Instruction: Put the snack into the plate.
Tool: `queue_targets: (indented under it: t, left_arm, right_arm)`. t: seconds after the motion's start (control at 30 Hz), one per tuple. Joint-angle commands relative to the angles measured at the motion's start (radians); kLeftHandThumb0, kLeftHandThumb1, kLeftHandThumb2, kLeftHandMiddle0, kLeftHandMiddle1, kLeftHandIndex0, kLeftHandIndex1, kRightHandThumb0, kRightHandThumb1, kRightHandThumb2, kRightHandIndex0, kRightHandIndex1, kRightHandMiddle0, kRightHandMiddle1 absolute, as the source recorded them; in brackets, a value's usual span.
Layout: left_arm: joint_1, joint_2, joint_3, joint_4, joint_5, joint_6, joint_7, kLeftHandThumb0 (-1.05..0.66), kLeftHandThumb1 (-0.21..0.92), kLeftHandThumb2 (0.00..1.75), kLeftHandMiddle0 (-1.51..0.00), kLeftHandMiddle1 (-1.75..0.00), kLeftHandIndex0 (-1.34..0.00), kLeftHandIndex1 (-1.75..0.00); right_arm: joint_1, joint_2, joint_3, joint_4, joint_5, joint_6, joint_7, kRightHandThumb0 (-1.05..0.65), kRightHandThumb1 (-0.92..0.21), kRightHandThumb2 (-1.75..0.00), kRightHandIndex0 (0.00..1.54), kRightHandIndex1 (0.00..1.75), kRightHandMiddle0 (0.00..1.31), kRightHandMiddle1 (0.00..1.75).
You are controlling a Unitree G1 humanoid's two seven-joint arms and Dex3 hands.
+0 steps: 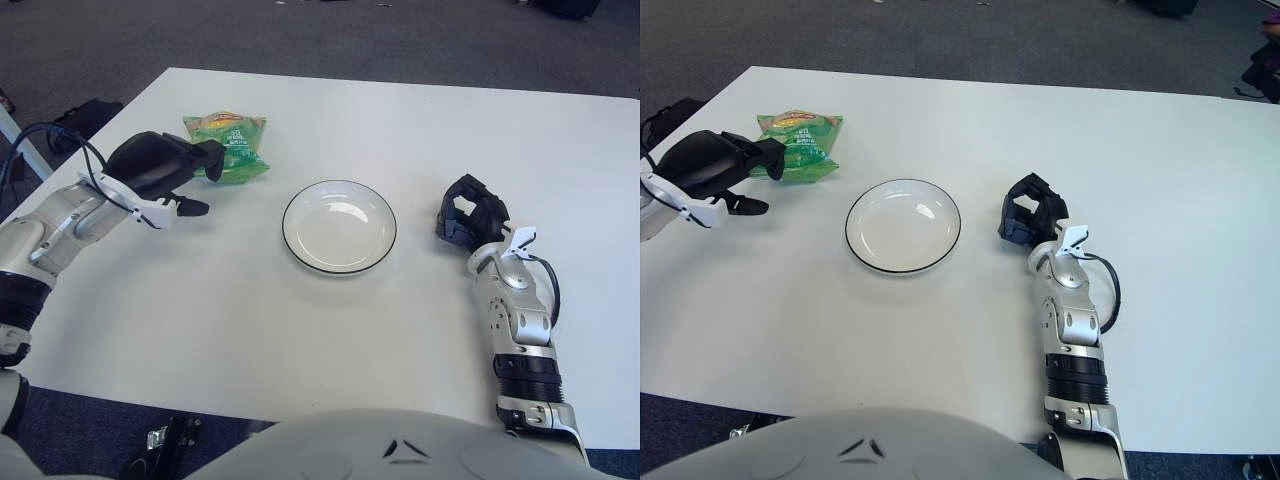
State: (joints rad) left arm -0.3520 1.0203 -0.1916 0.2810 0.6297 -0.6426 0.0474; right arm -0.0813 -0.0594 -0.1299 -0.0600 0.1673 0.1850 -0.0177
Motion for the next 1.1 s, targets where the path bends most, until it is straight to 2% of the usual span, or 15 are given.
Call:
queue_targets:
  t: [0.0, 0.2, 0.4, 0.47, 0.57, 0.67, 0.73, 0.93, 1.0, 1.07]
  left_arm:
    - [0.008, -0.002, 0.031, -0.006, -0.005, 0.006, -0.021, -0.41, 0.56, 1.01, -0.78, -1.67, -0.42, -1.75]
    - [-0.015, -0.045, 0.055, 0.031, 0.041, 0.052, 0.039, -0.41, 0.58, 0.98, -0.73, -1.58, -0.41, -1.74]
    - [-0.01, -0.093, 0.082, 0.021, 0.086, 0.106, 0.133, -0.38, 0.72, 0.76, -0.6, -1.46, -0.36, -1.7]
    - [-0.02, -0.113, 0.084, 0.024, 0.101, 0.125, 0.163, -0.36, 0.83, 0.59, -0.44, -1.37, -0.29, -1.7]
    - [-0.038, -0.138, 0.082, 0.042, 0.106, 0.145, 0.183, -0.36, 0.89, 0.54, -0.32, -1.27, -0.22, -1.73]
    - [-0.056, -0.154, 0.077, 0.066, 0.11, 0.158, 0.196, -0.54, 0.87, 0.56, -0.24, -1.13, -0.07, -1.36]
    - [-0.066, -0.161, 0.075, 0.078, 0.116, 0.165, 0.203, -0.6, 0.87, 0.57, -0.21, -1.07, -0.04, -1.23]
    - [-0.127, -0.204, 0.047, 0.165, 0.153, 0.207, 0.241, -0.67, 0.91, 0.54, -0.15, -0.82, 0.0, -0.92]
    - [-0.171, -0.229, 0.029, 0.229, 0.17, 0.231, 0.26, -0.68, 0.92, 0.58, -0.13, -0.68, 0.0, -0.79]
    - [-0.189, -0.24, 0.022, 0.254, 0.175, 0.247, 0.271, -0.69, 0.92, 0.61, -0.11, -0.61, 0.0, -0.73]
  right_arm:
    - [0.074, 0.016, -0.003, 0.05, 0.0, 0.007, 0.007, -0.5, -0.27, -1.37, 1.14, 1.75, 0.65, 1.75]
    - [0.073, 0.015, -0.005, 0.057, 0.0, 0.003, 0.012, -0.5, -0.27, -1.37, 1.13, 1.75, 0.65, 1.75]
    - [0.071, 0.014, -0.006, 0.063, 0.0, 0.001, 0.014, -0.5, -0.28, -1.36, 1.13, 1.75, 0.65, 1.75]
    - [0.069, 0.014, -0.009, 0.068, 0.004, -0.001, 0.017, -0.5, -0.28, -1.36, 1.12, 1.75, 0.64, 1.75]
    - [0.068, 0.012, -0.009, 0.075, 0.005, -0.009, 0.022, -0.5, -0.28, -1.36, 1.12, 1.75, 0.64, 1.75]
    - [0.067, 0.013, -0.01, 0.078, 0.005, -0.012, 0.022, -0.5, -0.28, -1.36, 1.12, 1.75, 0.64, 1.75]
    - [0.067, 0.013, -0.01, 0.078, 0.004, -0.013, 0.022, -0.5, -0.28, -1.36, 1.12, 1.75, 0.65, 1.75]
    - [0.064, 0.012, -0.008, 0.087, -0.002, -0.016, 0.019, -0.5, -0.27, -1.37, 1.13, 1.75, 0.65, 1.75]
    - [0.064, 0.011, -0.007, 0.088, -0.004, -0.016, 0.017, -0.5, -0.27, -1.37, 1.14, 1.75, 0.66, 1.75]
    - [0.064, 0.01, -0.007, 0.089, -0.003, -0.016, 0.017, -0.5, -0.26, -1.38, 1.14, 1.75, 0.66, 1.75]
